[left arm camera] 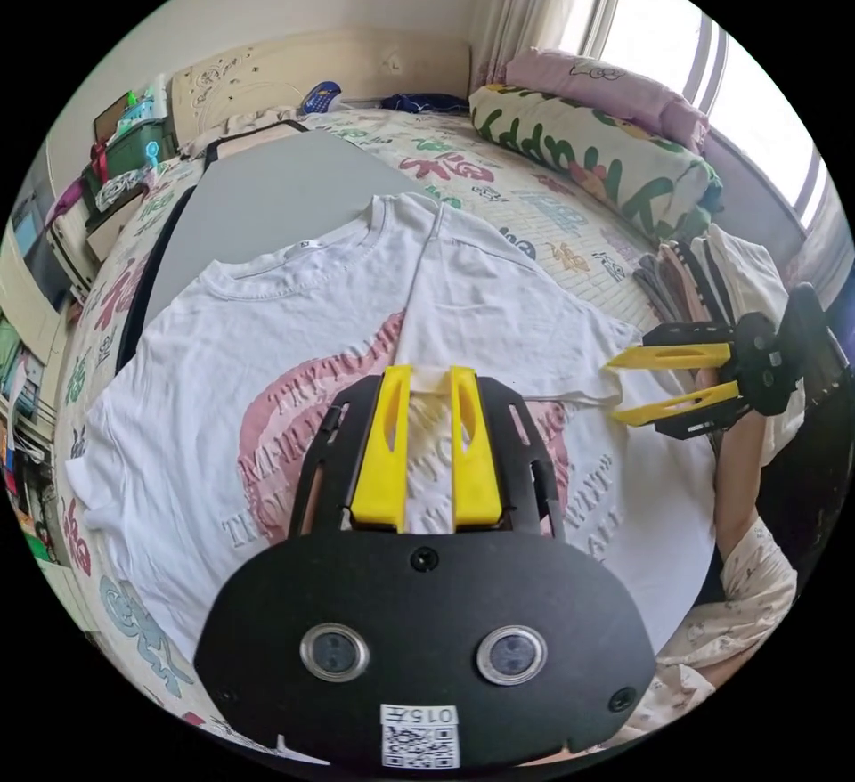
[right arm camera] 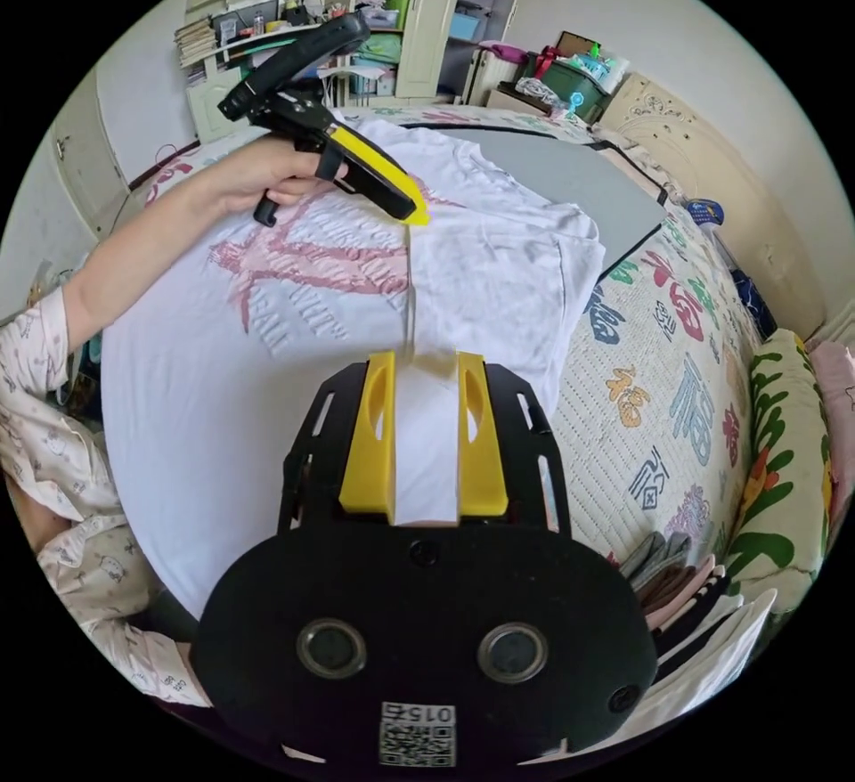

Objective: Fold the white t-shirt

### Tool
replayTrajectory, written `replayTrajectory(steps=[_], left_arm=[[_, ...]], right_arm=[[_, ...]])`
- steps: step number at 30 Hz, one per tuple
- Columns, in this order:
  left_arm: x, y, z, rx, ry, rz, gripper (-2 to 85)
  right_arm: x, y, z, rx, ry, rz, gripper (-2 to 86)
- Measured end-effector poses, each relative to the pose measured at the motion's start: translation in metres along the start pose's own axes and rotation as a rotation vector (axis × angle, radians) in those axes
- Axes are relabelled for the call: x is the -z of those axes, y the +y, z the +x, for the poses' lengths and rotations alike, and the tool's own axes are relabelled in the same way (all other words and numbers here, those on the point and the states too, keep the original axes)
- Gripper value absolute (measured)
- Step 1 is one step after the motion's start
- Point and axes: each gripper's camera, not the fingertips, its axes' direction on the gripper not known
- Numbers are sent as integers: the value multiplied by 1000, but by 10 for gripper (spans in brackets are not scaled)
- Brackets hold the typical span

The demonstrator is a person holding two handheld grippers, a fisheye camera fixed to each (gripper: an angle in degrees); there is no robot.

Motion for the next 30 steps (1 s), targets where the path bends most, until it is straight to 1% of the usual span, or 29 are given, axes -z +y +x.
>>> replayTrajectory(steps=[4,7,10,15,17,19,21,22,23,24,26,28,30], left_arm=[[1,1,20,-26,-49,-1,52],[2,4,25,-51,-23,-1,12],[5,10,24,-48,-6,1,2],[9,21,21,-52,-17,-17,12],[22,28,19,-59,-40,20,35],[42,35,18,-60,-63,86,52],[63,46,25,-106,-20,193,54],[71,52,34,-163,43,244,50],[71,54,46,-235,118,246,41],[69,53,53,-270,156,226,37],[52,53,79,-384,280,125,36],[40,57,93,-423,319,78,37],[31,61,102,-437,294,42,34]], right_arm=[[9,-1,8,-37,-63,21,56],[13,0,4,-14,-33,8,47],[20,-1,-1,-3,-20,16,43],[16,-7,-14,53,-50,-26,55],[28,-7,-12,26,-55,-33,67],[45,-2,-5,-43,-27,21,75],[58,4,5,-140,17,75,78],[61,7,10,-191,39,94,77],[60,7,12,-220,41,96,77],[57,6,12,-225,36,86,78],[42,-6,7,-225,50,4,84],[31,-14,0,-227,105,-49,85],[25,-20,-4,-235,133,-73,82]])
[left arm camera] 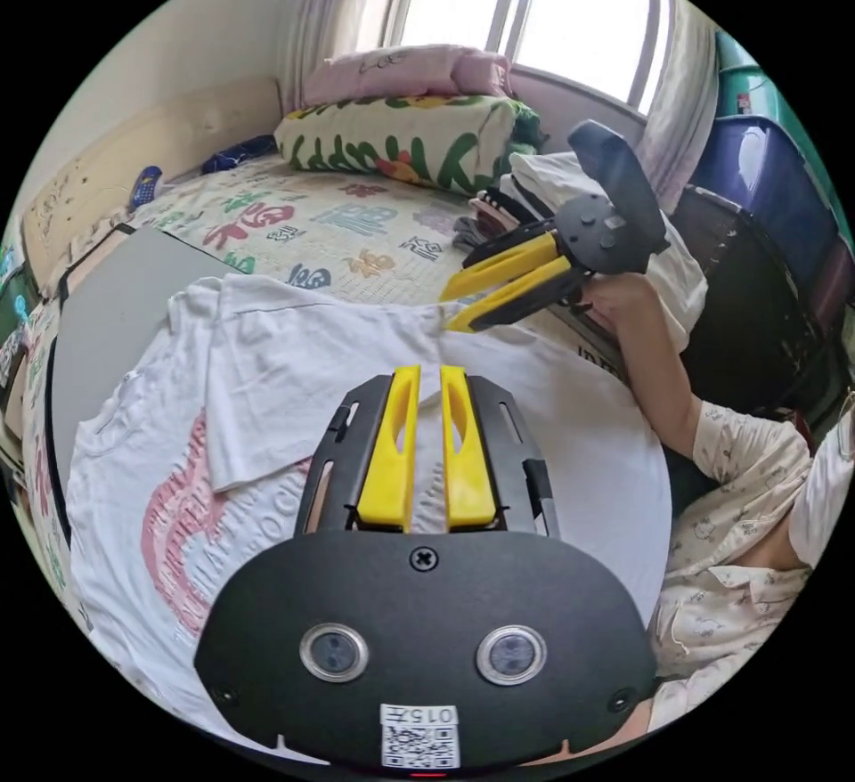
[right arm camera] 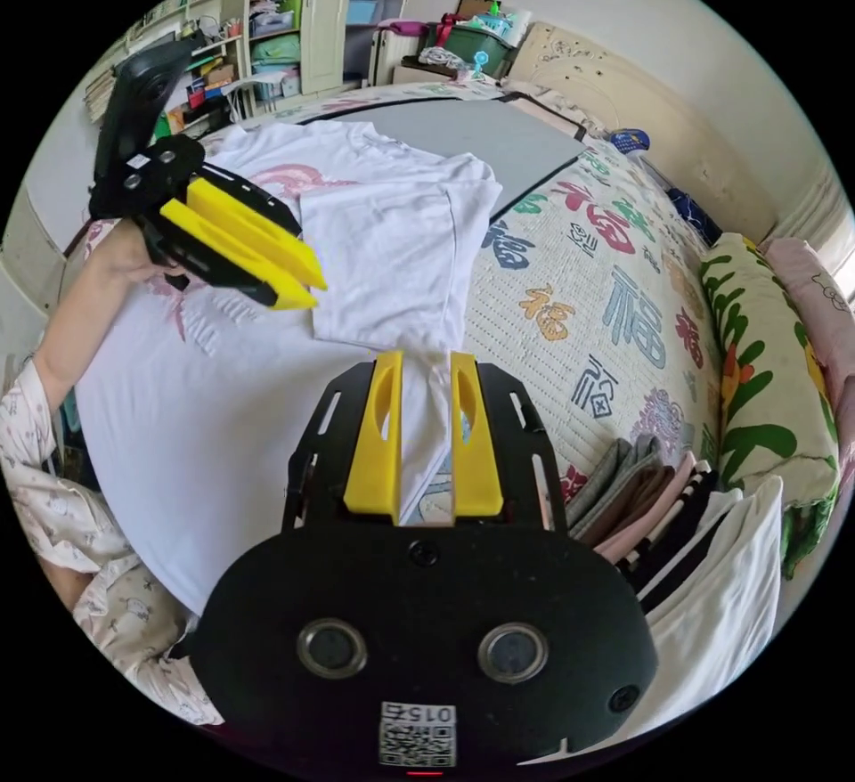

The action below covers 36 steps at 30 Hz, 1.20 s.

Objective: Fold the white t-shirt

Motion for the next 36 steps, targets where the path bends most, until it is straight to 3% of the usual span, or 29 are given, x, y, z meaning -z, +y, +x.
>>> replayTrajectory(steps=[3,13,25,32,36], left_arm=[[-17,1,6,-4,-75,-103,22],[3,24,33,-64,-180,-101,10],[36,31,25,-32,-147,-101,14],[60,26,7,13,-67,-100,26],[74,24,-5,37,-9,-95,39]], right_arm=[[-3,-5,-4,-26,-7,-11,73],[-16,-7,-16,-42,-25,-82,59],[-3,19,-37,-37,0,-84,50],[76,67,-30,-69,-210,260,-1],[66,66,-50,-13,-189,176,-4]])
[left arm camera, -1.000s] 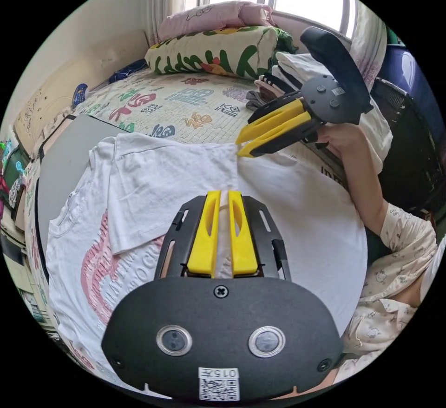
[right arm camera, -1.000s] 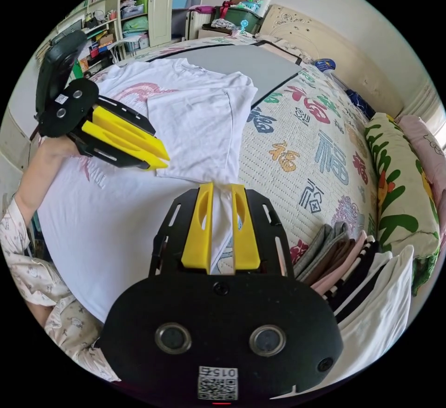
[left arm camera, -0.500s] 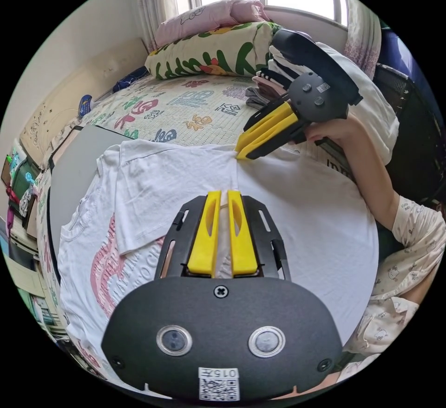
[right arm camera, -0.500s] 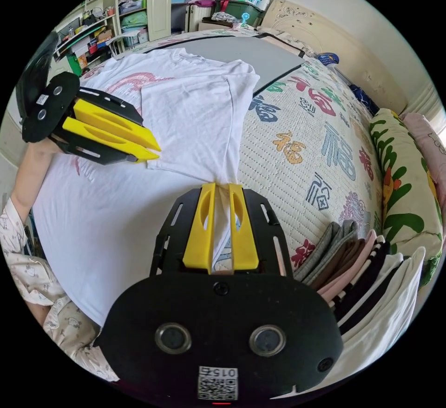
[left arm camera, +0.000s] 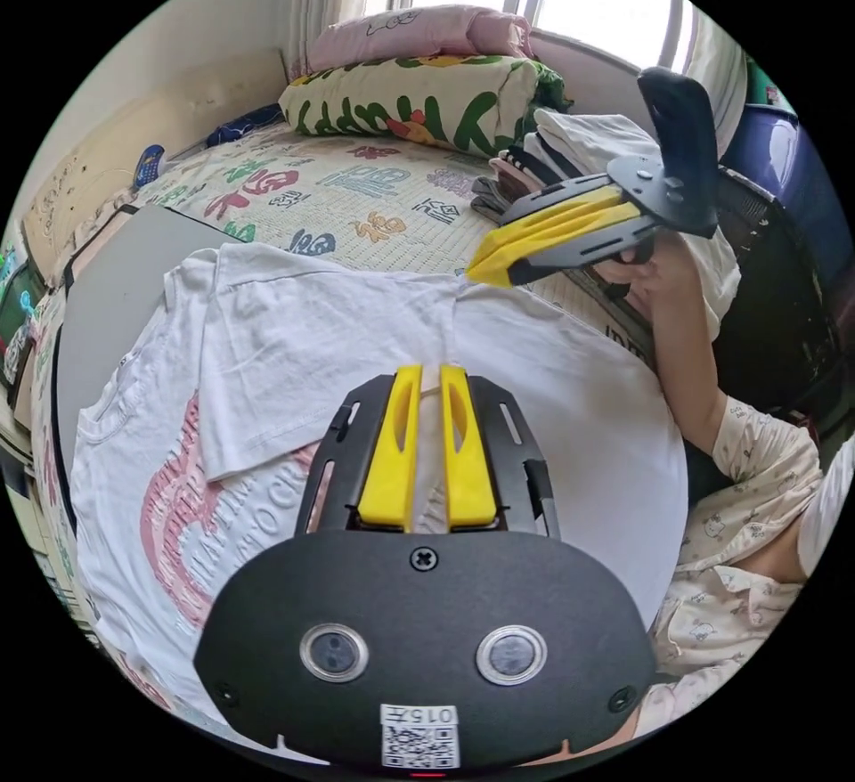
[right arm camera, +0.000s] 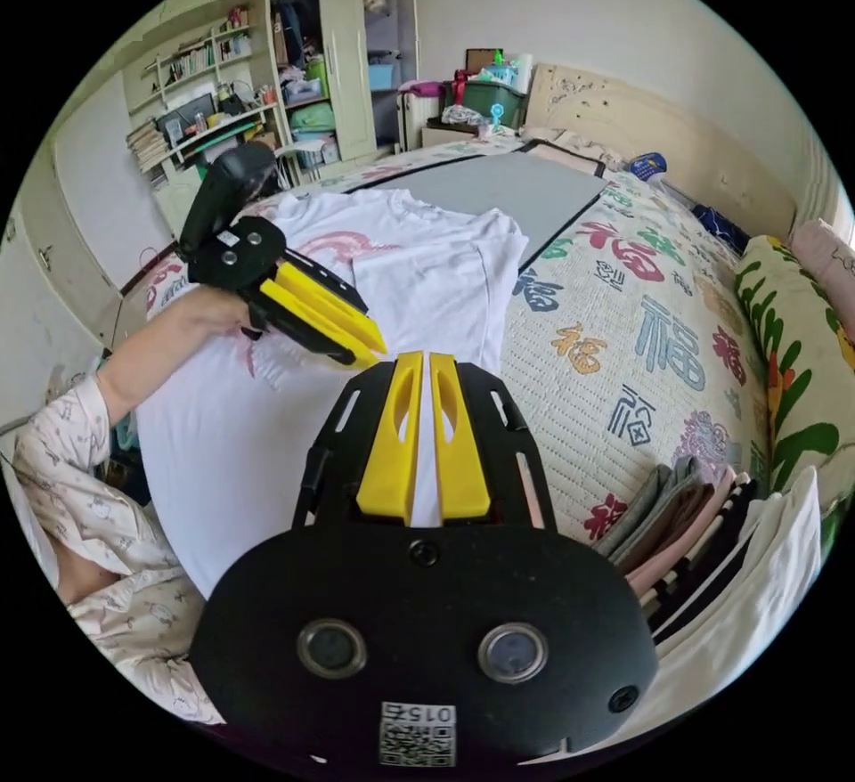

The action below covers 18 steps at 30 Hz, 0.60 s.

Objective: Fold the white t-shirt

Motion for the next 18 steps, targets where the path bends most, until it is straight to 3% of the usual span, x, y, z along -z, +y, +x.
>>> replayTrajectory(steps=[4,11,13,16,18], left_arm=[[39,5,-24,103,33,81,48],[152,46,-94,416,223,569,30],[163,51,-115,480,176,559,18],[186,55,-144,524,30,356,20],[213,73,-151,508,-63,337,33]], right_arm=[[-27,-1,-29,85,89,-126,-4],[-24,4,-67,162,73,-115,31],[-18,8,-74,167,79,-107,25],[-9,13,-86,162,97,-99,19],[-3,15,-96,168,117,-97,19]])
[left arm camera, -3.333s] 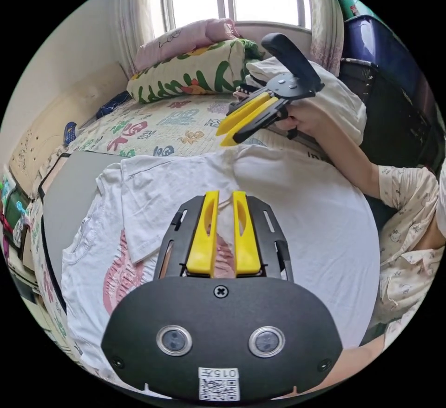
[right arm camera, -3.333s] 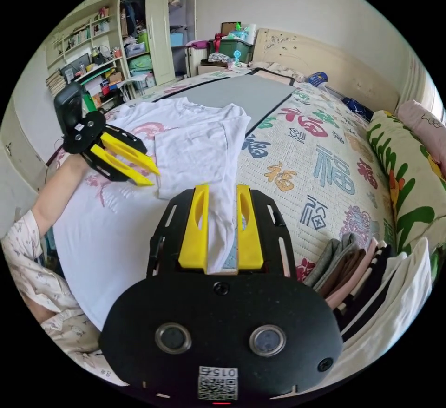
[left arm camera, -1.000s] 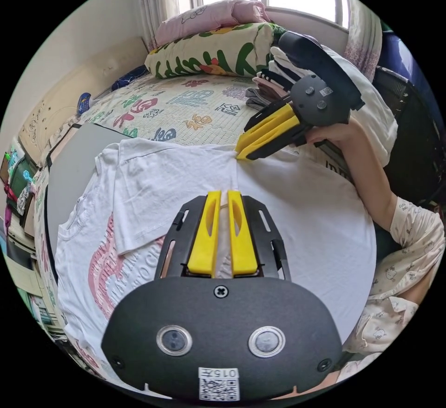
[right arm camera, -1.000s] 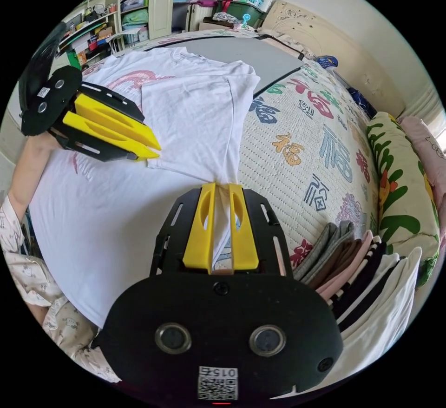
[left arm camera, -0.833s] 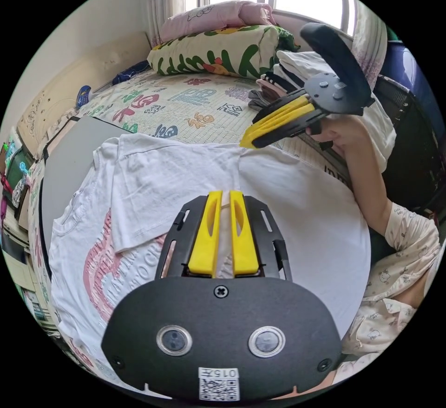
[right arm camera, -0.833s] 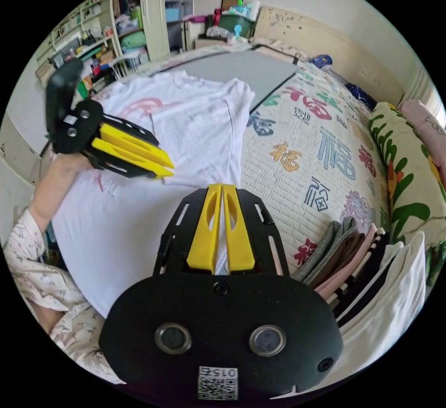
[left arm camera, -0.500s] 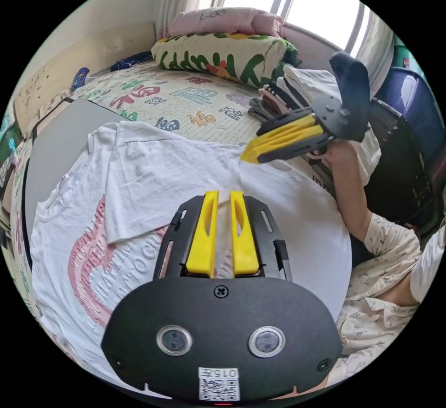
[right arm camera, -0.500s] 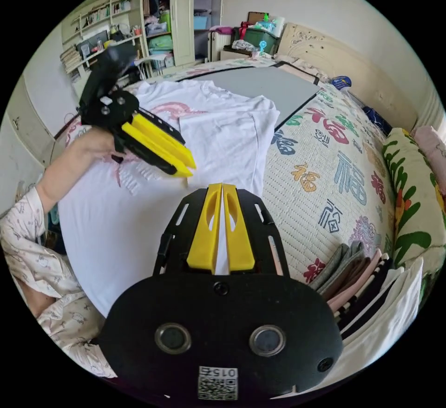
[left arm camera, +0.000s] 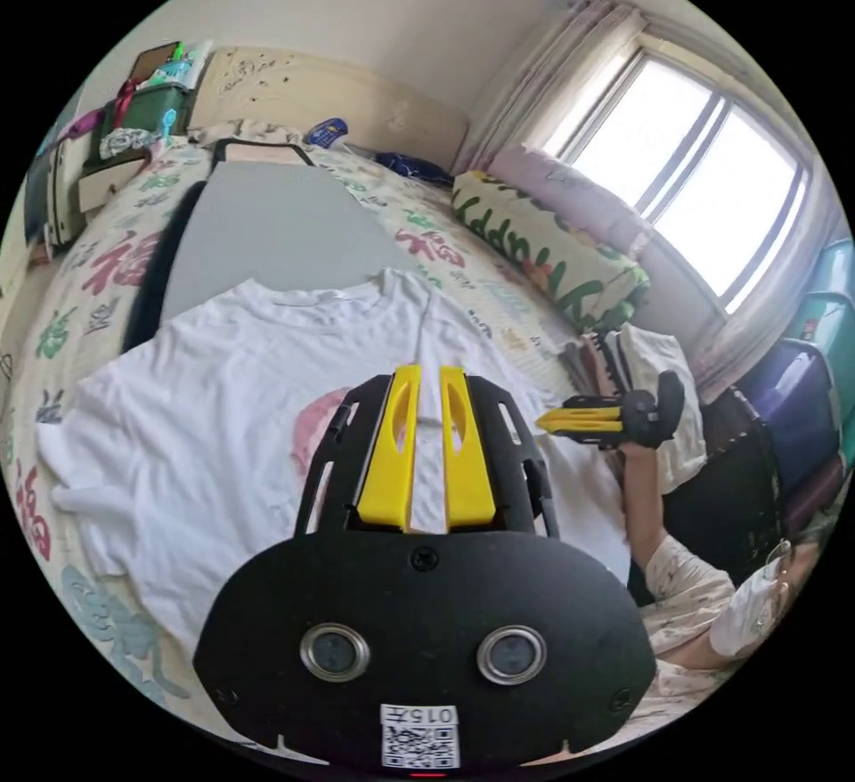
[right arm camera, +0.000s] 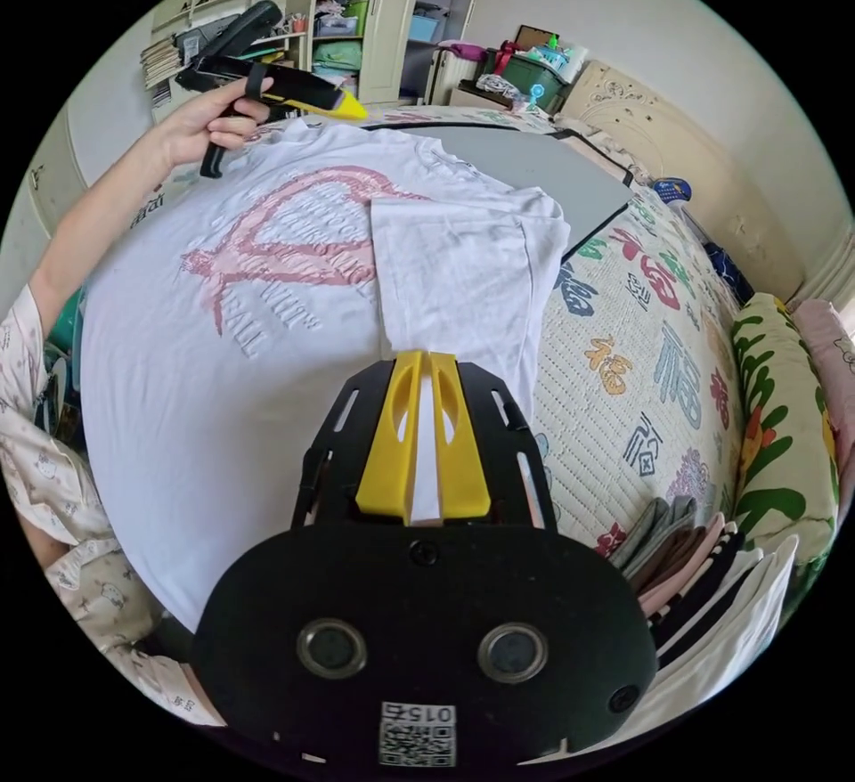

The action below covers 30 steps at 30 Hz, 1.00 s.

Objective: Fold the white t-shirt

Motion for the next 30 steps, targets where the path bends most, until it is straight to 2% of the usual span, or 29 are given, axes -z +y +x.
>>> replayTrajectory(steps=[2,5,10,12,16,18,21,22,24,28,30], left_arm=[[49,11,-28,5,-81,65,41],[100,14,-81,90,-171,43,54],[153,29,-160,233,-284,-19,116],[160,35,-184,262,-314,-57,136],[160,46,-228,276,-187,-131,154],[170,52,-234,261,-199,-72,142],[186,53,-251,289,-172,-25,86],[188,49,-257,267,-100,-38,41],[190,45,-268,262,-32,-55,11],[211,41,-303,296,81,-22,-1],[220,41,-314,316,101,-3,-3]], right_arm=[[10,-2,-11,22,25,-18,26],[37,-1,-15,45,10,-20,58],[116,-8,-15,-52,3,269,56],[132,-24,-15,-92,22,291,50],[154,-91,-32,-175,59,193,44],[161,-129,-55,-135,52,175,43],[165,-207,-106,-36,43,165,43],[163,-242,-129,-3,29,162,43],[153,-295,-163,-3,-35,137,42],[122,-413,-265,166,-254,-8,47],[113,-461,-307,207,-271,-15,51]])
